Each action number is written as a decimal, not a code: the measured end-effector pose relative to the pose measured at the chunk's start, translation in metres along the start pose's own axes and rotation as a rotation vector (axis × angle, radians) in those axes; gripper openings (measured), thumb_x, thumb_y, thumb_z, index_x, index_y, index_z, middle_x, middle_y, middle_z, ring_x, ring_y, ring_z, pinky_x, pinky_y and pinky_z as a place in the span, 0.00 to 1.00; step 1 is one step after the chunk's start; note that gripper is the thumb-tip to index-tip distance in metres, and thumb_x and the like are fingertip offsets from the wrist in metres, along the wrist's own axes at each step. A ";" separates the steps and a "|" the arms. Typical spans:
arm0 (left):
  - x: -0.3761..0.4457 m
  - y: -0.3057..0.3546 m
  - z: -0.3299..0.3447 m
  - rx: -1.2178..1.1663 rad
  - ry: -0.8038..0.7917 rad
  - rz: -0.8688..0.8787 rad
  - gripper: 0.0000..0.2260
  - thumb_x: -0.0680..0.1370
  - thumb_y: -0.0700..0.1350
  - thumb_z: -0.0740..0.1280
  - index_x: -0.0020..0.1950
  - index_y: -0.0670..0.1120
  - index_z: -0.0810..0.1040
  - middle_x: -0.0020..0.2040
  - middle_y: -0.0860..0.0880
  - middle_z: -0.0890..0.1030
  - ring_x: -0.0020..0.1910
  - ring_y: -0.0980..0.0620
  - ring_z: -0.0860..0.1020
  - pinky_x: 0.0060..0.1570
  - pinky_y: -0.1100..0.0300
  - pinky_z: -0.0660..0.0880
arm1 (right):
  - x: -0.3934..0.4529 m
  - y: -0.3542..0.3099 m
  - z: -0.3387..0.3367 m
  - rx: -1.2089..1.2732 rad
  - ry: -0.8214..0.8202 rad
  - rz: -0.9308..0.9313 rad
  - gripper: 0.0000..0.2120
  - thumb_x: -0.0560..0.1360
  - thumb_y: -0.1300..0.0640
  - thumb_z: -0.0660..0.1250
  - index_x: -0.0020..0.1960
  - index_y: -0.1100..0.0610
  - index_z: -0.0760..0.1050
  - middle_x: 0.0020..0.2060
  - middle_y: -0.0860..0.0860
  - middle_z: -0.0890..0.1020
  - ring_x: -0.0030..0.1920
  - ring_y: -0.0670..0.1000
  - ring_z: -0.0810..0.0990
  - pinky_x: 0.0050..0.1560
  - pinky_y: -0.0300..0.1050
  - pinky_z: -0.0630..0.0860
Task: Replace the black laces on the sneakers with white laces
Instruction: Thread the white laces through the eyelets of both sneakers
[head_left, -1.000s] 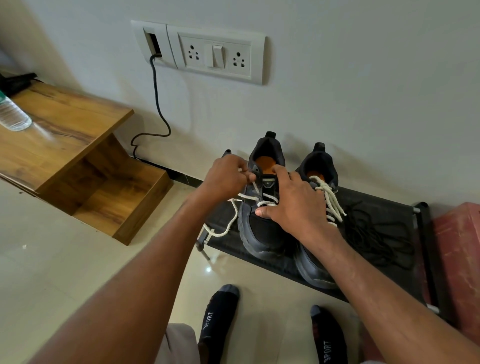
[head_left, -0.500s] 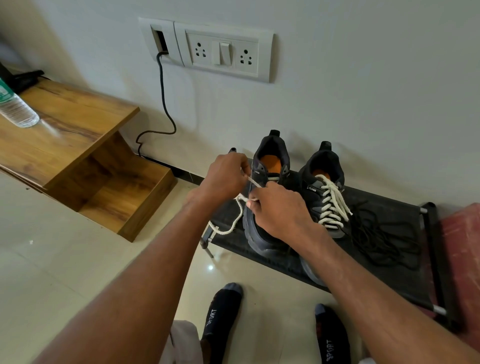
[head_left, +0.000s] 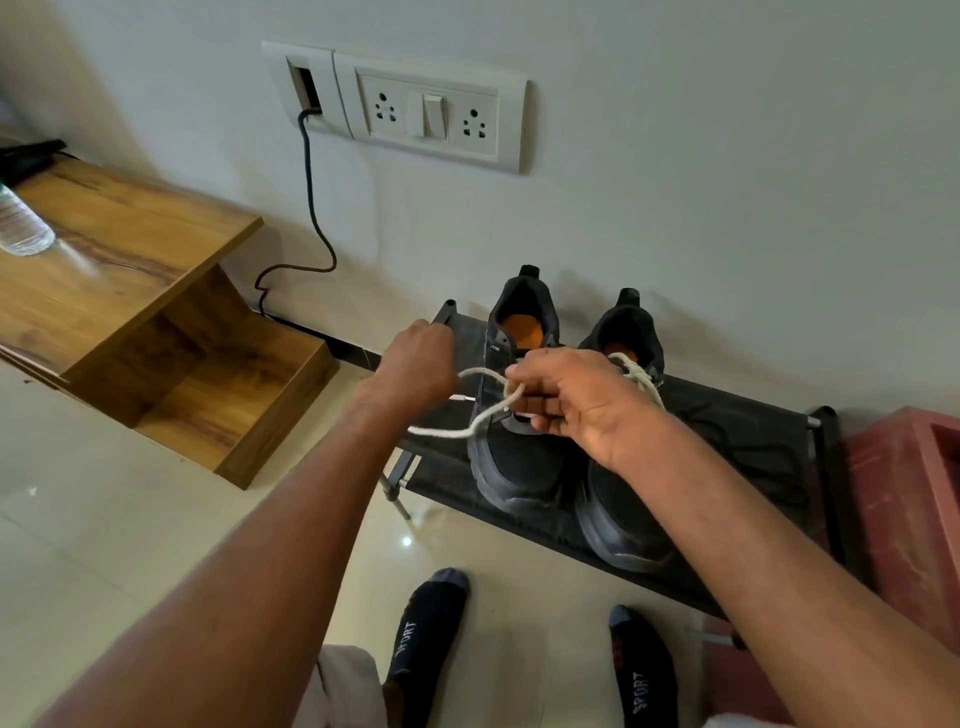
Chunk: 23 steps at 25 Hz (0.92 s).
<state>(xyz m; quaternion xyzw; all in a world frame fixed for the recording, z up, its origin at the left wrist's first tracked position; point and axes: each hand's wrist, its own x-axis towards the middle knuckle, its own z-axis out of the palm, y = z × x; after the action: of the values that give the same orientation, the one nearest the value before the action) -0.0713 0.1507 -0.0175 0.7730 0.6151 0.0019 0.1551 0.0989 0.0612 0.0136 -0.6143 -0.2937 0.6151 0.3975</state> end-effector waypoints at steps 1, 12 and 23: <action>-0.002 0.000 0.001 0.037 -0.024 -0.057 0.07 0.79 0.40 0.70 0.56 0.47 0.81 0.55 0.47 0.77 0.57 0.46 0.75 0.68 0.40 0.66 | -0.004 -0.004 -0.007 0.035 -0.014 -0.022 0.03 0.77 0.58 0.72 0.45 0.58 0.80 0.40 0.56 0.84 0.38 0.51 0.83 0.41 0.44 0.76; -0.027 0.074 -0.030 -1.006 -0.178 0.333 0.17 0.83 0.58 0.66 0.57 0.46 0.84 0.49 0.48 0.87 0.49 0.51 0.86 0.55 0.56 0.79 | -0.019 -0.025 -0.057 0.067 0.070 -0.431 0.08 0.81 0.59 0.68 0.60 0.57 0.80 0.35 0.53 0.78 0.26 0.48 0.67 0.27 0.39 0.63; -0.027 0.037 -0.034 -0.697 -0.120 0.272 0.21 0.78 0.56 0.74 0.67 0.49 0.79 0.56 0.55 0.84 0.56 0.59 0.81 0.58 0.61 0.76 | -0.005 -0.015 -0.050 -0.184 0.112 -0.427 0.05 0.81 0.59 0.72 0.54 0.60 0.82 0.36 0.55 0.85 0.25 0.48 0.69 0.23 0.37 0.63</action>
<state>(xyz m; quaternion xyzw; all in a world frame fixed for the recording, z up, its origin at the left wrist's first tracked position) -0.0491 0.1261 0.0286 0.7473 0.4589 0.1865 0.4430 0.1503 0.0579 0.0250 -0.6051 -0.4493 0.4529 0.4763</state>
